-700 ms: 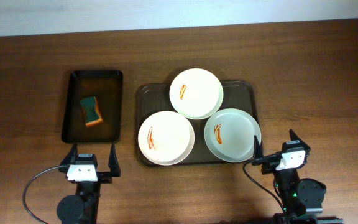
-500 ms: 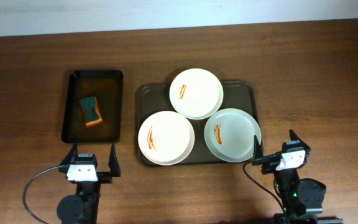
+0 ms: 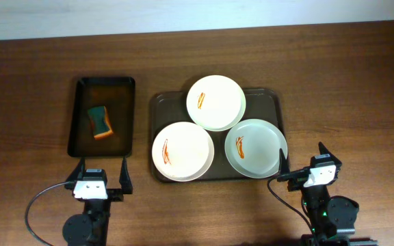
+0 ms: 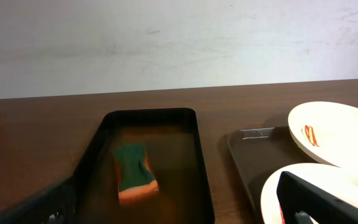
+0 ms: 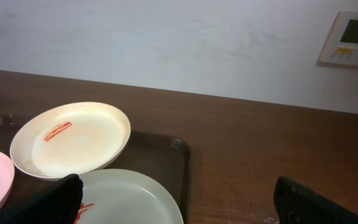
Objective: Clean dirty plates on tray and stack at the side
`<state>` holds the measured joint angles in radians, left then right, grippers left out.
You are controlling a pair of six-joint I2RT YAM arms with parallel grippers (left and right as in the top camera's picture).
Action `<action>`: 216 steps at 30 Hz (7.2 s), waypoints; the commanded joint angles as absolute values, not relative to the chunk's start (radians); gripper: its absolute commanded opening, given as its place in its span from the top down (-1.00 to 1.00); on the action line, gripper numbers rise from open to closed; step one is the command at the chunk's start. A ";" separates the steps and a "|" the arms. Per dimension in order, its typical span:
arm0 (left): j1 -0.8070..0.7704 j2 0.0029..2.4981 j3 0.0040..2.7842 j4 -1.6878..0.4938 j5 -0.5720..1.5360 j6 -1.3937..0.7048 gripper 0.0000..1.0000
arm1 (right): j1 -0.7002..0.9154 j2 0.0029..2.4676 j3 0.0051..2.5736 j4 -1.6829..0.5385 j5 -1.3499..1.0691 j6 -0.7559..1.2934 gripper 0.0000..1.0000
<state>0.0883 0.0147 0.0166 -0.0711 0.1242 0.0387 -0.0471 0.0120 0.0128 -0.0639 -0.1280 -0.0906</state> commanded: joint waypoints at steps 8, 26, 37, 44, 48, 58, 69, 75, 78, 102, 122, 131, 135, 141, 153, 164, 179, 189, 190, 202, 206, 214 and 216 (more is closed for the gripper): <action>0.094 0.007 0.009 -0.069 0.135 0.054 -0.99 | -0.055 0.007 0.006 -0.068 -0.120 -0.097 -0.97; 0.094 0.007 0.009 -0.051 0.156 0.035 -0.99 | -0.055 0.007 0.006 -0.068 -0.120 -0.097 -0.97; 0.095 0.008 0.027 0.453 0.603 -0.162 -0.99 | -0.055 0.007 0.006 -0.067 -0.119 -0.097 -0.97; 0.095 0.400 0.492 -0.190 0.252 0.104 -0.99 | -0.055 0.007 0.006 -0.068 -0.120 -0.097 -0.97; 0.094 0.864 0.846 -0.470 0.300 0.162 -0.99 | -0.055 0.007 0.006 -0.068 -0.119 -0.097 -0.97; 0.095 1.485 1.235 -0.683 0.128 0.049 -0.99 | -0.055 0.007 0.006 -0.068 -0.119 -0.097 -0.97; 0.146 1.829 1.234 -0.542 0.081 -0.021 -0.99 | -0.055 0.007 0.006 -0.067 -0.120 -0.097 -0.97; 0.184 1.910 1.234 -0.569 0.062 -0.079 -0.77 | -0.055 0.007 0.006 -0.068 -0.120 -0.097 -0.97; 0.184 1.925 1.234 -0.560 0.063 -0.079 -0.54 | -0.055 0.007 0.006 -0.068 -0.120 -0.097 -0.97; 0.184 2.003 1.234 -0.411 0.088 -0.075 0.86 | -0.055 0.007 0.006 -0.067 -0.120 -0.097 -0.97; 0.192 2.062 1.234 -0.295 0.081 -0.075 -0.34 | -0.055 0.007 0.006 -0.068 -0.119 -0.097 -0.97; 0.192 2.049 1.234 -0.295 0.083 -0.075 -0.04 | -0.055 0.007 0.006 -0.068 -0.119 -0.097 -0.97; 0.196 2.012 1.235 -0.381 0.127 -0.075 -0.99 | -0.055 0.007 0.006 -0.068 -0.120 -0.097 -0.97; 0.200 1.985 1.234 -0.507 0.090 -0.075 -0.34 | -0.055 0.007 0.006 -0.068 -0.119 -0.097 -0.97; 0.200 1.986 1.231 -0.449 0.019 -0.048 -0.01 | -0.055 0.007 0.006 -0.068 -0.120 -0.097 -0.97; 0.200 1.985 1.231 -0.401 0.039 -0.030 -0.16 | -0.055 0.007 0.006 -0.068 -0.120 -0.097 -0.97; 0.199 1.961 1.233 -0.376 0.082 -0.030 1.00 | -0.055 0.007 0.006 -0.068 -0.119 -0.097 -0.97; 0.199 1.586 1.234 -0.319 0.307 -0.033 1.00 | -0.055 0.007 0.006 -0.067 -0.120 -0.097 -0.97; 0.199 1.595 1.230 -0.325 0.289 -0.033 1.00 | -0.055 0.007 0.006 -0.067 -0.120 -0.097 -0.97; 0.210 1.578 1.232 -0.342 0.355 -0.034 1.00 | -0.055 0.007 0.006 -0.068 -0.119 -0.097 -0.97; 0.210 1.467 1.230 -0.340 0.324 -0.034 1.00 | -0.055 0.007 0.006 -0.068 -0.120 -0.097 -0.97; 0.240 1.725 1.225 -0.440 0.427 -0.388 1.00 | -0.055 0.007 0.006 -0.068 -0.119 -0.097 -0.97; 0.259 1.709 1.226 -0.435 0.509 -0.520 1.00 | -0.055 0.007 0.006 -0.067 -0.120 -0.097 -0.97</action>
